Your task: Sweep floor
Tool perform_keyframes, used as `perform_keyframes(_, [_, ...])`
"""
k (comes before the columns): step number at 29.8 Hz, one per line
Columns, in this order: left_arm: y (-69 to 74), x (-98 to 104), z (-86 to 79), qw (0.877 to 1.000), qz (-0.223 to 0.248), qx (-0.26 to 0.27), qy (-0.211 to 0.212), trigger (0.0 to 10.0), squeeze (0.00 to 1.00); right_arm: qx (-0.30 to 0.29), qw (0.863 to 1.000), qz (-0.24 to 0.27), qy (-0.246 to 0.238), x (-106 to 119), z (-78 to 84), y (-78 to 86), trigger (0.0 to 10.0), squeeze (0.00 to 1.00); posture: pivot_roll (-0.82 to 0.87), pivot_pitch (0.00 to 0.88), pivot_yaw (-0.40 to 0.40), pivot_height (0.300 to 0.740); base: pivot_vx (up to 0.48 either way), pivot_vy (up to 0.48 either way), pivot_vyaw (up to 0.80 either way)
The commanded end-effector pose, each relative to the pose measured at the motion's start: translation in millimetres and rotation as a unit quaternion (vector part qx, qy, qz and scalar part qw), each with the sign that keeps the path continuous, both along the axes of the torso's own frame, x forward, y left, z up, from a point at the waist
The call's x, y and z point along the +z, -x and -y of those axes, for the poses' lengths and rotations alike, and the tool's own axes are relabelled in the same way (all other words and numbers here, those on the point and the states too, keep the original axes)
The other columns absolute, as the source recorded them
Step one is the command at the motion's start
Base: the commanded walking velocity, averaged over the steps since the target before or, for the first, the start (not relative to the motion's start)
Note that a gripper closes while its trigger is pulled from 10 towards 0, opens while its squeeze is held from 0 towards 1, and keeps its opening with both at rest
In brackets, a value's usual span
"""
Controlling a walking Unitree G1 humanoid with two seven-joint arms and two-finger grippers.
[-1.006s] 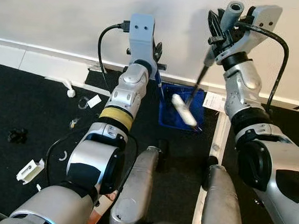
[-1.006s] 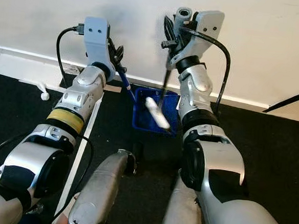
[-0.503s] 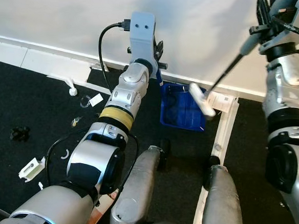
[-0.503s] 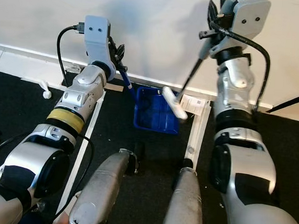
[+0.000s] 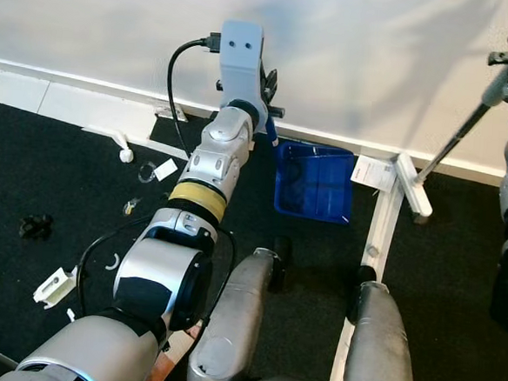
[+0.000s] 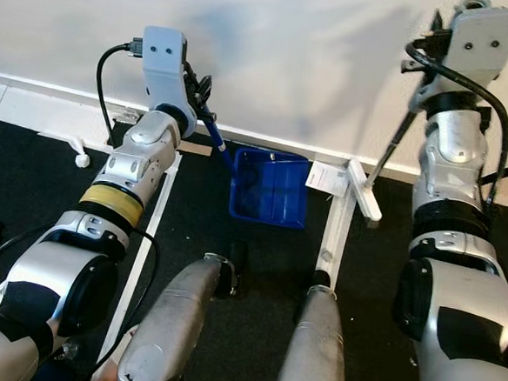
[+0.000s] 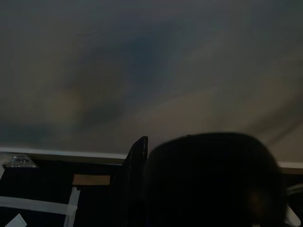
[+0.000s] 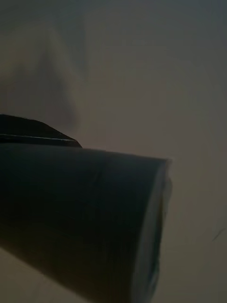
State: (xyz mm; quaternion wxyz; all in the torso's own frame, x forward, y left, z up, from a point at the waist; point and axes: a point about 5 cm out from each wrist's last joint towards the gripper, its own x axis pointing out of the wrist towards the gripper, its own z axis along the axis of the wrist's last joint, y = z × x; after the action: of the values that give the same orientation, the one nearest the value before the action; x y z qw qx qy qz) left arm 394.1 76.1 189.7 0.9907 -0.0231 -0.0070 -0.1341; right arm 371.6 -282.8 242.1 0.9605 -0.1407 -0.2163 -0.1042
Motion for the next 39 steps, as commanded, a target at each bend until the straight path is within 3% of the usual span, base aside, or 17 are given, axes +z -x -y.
perform_keyframes(1, [3.8, -21, -4.4, 0.999, -0.039, 0.001, -0.007, 10.0, 0.00, -0.012, 1.000, -0.027, -0.011, -20, -0.4, 1.5, 10.0, 0.00, 0.08, 0.425, 0.220, 0.740, 0.000, 0.000, 0.00])
perform_keyframes(14, [10.3, -25, -9.6, 0.999, -0.045, -0.003, -0.010, 10.0, 0.00, -0.063, 0.994, -0.088, -0.006, -46, -1.7, -0.4, 10.0, 0.00, 0.14, 0.478, 0.243, 0.740, 0.000, 0.000, 0.00])
perform_keyframes(26, [-2.3, -8, -28.9, 0.999, -0.036, 0.033, -0.023, 10.0, 0.00, -0.057, 0.995, -0.084, -0.024, -46, -6.0, -2.8, 10.0, 0.00, 0.13, 0.467, 0.245, 0.740, 0.000, 0.000, 0.00])
perform_keyframes(35, [0.6, -19, -23.8, 0.998, -0.051, 0.032, -0.029, 10.0, 0.00, -0.049, 0.995, -0.084, -0.025, -46, -10.7, -4.5, 10.0, 0.00, 0.13, 0.465, 0.239, 0.740, 0.000, 0.000, 0.00])
perform_keyframes(39, [-3.0, -15, -38.2, 0.996, -0.044, 0.067, -0.036, 10.0, 0.00, -0.045, 0.995, -0.084, -0.024, -46, -11.9, -5.2, 10.0, 0.00, 0.13, 0.461, 0.240, 0.740, 0.000, 0.000, 0.00])
